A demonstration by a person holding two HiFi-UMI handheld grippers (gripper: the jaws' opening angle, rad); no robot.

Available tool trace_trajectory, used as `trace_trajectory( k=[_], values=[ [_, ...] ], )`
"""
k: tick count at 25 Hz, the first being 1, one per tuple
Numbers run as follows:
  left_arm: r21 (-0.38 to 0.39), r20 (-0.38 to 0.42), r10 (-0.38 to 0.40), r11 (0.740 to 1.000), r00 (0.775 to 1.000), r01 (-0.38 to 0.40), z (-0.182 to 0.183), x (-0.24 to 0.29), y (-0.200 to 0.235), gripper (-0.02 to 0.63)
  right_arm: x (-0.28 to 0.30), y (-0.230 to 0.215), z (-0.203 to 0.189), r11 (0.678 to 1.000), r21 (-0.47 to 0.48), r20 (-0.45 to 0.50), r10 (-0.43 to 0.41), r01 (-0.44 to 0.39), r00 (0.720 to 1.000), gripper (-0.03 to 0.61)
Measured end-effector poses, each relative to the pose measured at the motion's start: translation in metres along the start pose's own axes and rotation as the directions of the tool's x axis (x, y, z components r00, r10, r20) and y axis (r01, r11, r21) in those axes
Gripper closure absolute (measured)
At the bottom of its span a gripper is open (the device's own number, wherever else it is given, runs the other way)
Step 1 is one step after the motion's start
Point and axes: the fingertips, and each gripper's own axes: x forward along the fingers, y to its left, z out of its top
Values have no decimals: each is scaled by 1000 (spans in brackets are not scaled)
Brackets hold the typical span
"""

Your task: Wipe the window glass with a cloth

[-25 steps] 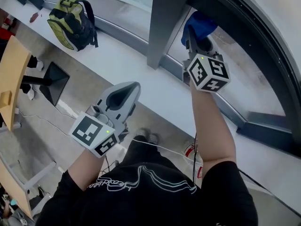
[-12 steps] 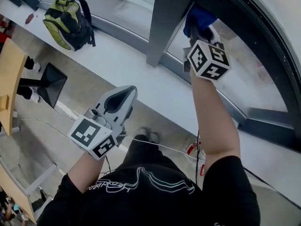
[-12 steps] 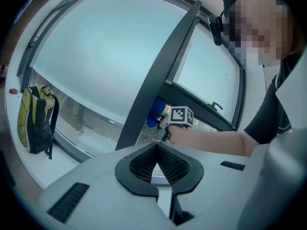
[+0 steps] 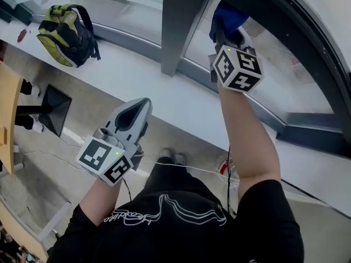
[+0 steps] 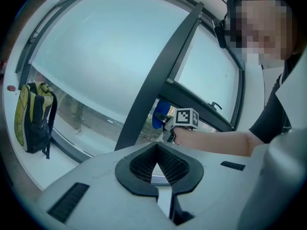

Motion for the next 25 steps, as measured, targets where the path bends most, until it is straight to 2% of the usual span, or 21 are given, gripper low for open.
trace_trajectory(
  k=[2,13,25],
  values=[
    [21,-11,-11,1000,1000,11,-2,5,-6,609,-9,-9,0,1000,-4,0,-16,16,1000,485],
    [23,-75,-128,991,989,130,-25,44,-58,609,-66,-81,-2,994,-16,6,-108,108,994,485],
    [35,-135,-173,983,976,179,-61,97,-166,609,-162,-206,-14,981,2,5,-195,195,981,486]
  ],
)
